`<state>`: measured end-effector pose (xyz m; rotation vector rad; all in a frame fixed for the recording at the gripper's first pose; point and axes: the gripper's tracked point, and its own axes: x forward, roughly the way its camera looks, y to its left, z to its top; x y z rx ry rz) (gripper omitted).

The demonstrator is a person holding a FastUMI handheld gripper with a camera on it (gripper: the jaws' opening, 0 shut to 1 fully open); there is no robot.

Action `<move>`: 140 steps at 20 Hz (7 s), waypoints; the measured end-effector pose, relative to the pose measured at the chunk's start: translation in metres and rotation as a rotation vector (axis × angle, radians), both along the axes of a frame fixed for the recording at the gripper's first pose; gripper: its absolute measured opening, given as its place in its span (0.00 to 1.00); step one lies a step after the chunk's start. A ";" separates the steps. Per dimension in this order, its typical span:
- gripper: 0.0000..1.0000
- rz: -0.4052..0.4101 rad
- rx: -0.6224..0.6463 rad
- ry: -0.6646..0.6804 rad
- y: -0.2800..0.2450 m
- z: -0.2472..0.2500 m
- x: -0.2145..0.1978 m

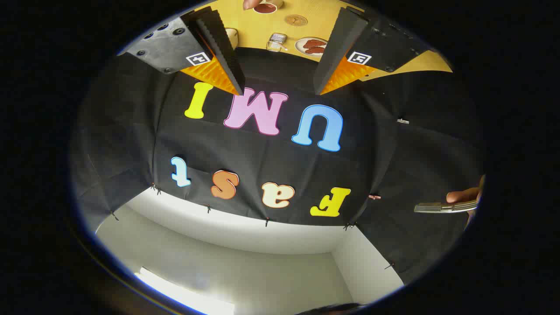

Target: Take the bottle from table, then pour the juice into the cup, finally place the bottle on the coaster

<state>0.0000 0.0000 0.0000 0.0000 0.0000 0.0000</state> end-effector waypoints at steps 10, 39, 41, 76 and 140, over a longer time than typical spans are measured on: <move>0.97 0.104 0.061 0.013 -0.003 -0.018 0.010; 0.97 0.173 0.103 0.221 0.121 -0.274 0.001; 0.97 0.178 0.102 0.240 0.136 -0.305 0.008; 0.73 -0.116 0.749 0.392 0.081 -0.336 0.047; 0.73 -0.577 2.047 0.173 0.025 -0.385 0.042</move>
